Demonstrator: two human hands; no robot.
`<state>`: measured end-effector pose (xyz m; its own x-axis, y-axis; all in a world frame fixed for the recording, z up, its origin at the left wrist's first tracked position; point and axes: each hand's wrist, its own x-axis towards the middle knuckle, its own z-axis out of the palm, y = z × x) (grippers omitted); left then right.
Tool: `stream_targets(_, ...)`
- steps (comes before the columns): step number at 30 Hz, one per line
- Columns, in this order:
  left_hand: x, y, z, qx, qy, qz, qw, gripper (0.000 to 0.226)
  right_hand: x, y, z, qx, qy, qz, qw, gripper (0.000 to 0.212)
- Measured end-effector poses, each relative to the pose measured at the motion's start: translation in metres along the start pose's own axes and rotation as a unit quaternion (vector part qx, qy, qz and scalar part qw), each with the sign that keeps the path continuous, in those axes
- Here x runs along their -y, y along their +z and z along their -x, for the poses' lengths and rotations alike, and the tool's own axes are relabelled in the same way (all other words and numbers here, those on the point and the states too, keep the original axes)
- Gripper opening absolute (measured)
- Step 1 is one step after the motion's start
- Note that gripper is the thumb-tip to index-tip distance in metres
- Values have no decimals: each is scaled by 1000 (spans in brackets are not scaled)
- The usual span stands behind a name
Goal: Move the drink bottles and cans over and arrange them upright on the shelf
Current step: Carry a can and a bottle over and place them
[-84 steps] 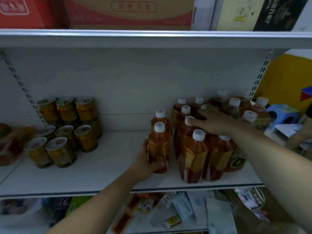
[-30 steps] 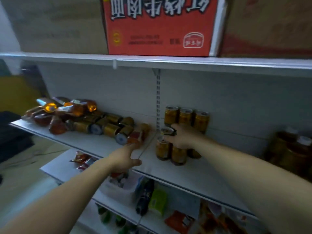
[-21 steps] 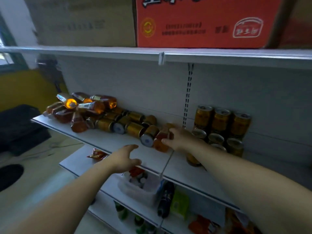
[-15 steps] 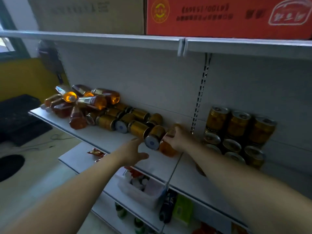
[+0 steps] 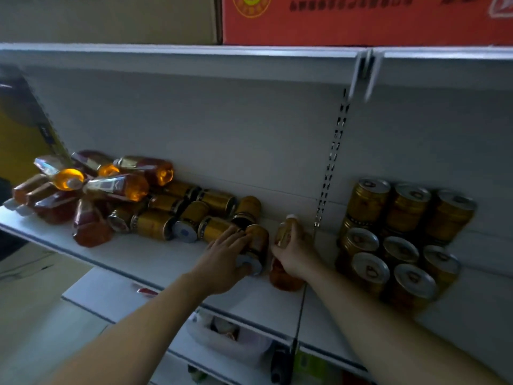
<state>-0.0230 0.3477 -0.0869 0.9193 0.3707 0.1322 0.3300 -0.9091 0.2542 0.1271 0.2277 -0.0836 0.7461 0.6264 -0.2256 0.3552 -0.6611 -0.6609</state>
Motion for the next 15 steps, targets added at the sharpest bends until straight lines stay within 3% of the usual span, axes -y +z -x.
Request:
stream_targets(5, -7, -2, 16, -61, -32, 67, 995, 48, -11, 8, 40, -7, 54, 11, 998, 95)
stream_targets(7, -13, 1, 15, -52, -63, 75, 994, 55, -10, 10, 55, -6, 82, 21, 996, 99)
stream_targets(11, -14, 3, 19, 30, -114, 182, 976, 81, -8, 12, 86, -50, 84, 16, 995, 99)
stream_targets(15, -13, 4, 29, 88, -65, 171, 979, 72, -19, 18, 122, -136, 38, -145, 979, 87)
